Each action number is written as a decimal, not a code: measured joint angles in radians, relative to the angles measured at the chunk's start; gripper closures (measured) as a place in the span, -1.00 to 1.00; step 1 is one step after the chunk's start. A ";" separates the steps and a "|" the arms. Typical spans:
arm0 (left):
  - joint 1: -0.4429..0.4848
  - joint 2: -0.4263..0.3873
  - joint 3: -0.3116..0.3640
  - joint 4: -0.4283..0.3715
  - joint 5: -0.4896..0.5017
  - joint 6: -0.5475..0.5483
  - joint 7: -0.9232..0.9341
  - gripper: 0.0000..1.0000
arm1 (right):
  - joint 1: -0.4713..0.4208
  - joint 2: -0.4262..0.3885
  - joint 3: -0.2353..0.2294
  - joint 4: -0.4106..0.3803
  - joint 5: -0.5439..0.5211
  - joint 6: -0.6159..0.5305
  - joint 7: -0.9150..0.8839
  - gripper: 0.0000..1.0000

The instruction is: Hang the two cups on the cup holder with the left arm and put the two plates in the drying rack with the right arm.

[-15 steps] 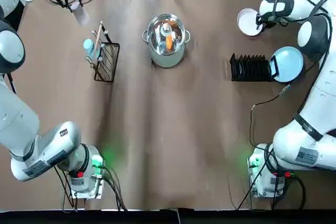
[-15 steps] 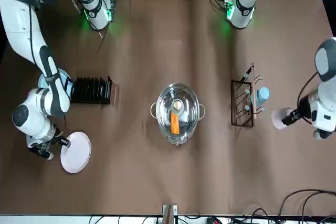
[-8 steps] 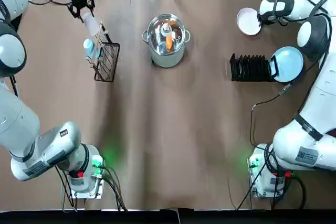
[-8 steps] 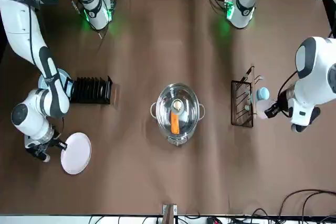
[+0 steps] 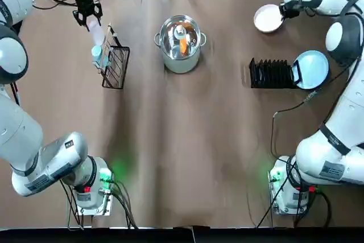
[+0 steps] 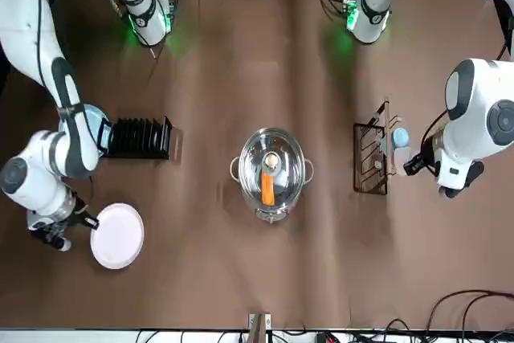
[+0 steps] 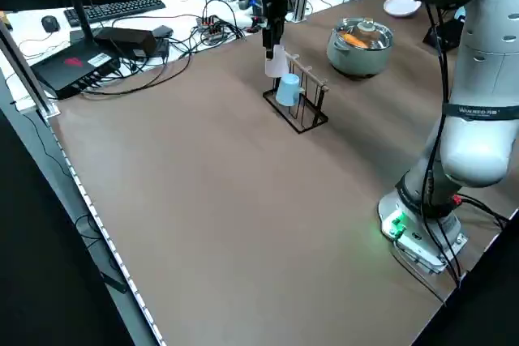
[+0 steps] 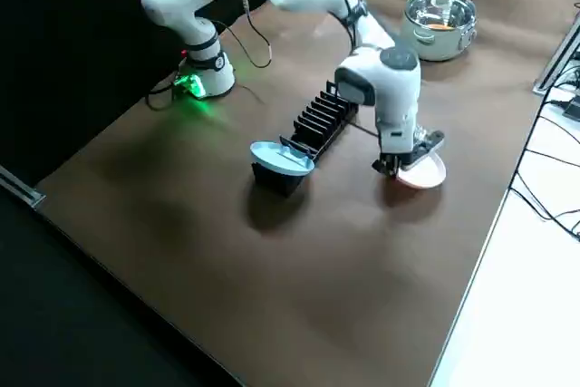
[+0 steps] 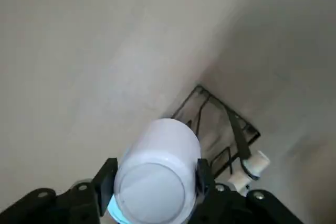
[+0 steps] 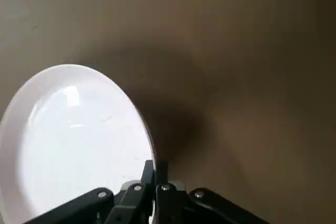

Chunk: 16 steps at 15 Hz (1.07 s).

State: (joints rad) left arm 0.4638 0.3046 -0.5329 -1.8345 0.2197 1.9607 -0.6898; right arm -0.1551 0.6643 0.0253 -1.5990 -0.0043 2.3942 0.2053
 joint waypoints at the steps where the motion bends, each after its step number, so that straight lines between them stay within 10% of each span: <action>1: 0.000 0.000 0.000 -0.010 0.009 0.013 -0.007 -0.31 | 0.001 -0.030 0.001 0.001 0.000 -0.049 -0.009 0.93; 8: -0.002 0.000 0.000 -0.096 0.021 0.154 -0.030 -0.31 | -0.008 -0.237 -0.014 0.004 -0.039 -0.447 -0.219 0.93; 13: -0.002 0.010 0.000 -0.115 0.064 0.180 -0.042 -0.31 | -0.017 -0.346 -0.022 -0.064 -0.278 -0.587 -0.290 0.93; 16: -0.002 0.016 0.000 -0.113 0.073 0.195 -0.042 -0.83 | 0.015 -0.403 -0.017 -0.171 -0.519 -0.587 -0.296 0.93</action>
State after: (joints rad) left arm 0.4621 0.3210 -0.5330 -1.9479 0.2932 2.1562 -0.7314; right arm -0.1404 0.2613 0.0087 -1.7705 -0.5238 1.8069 -0.0903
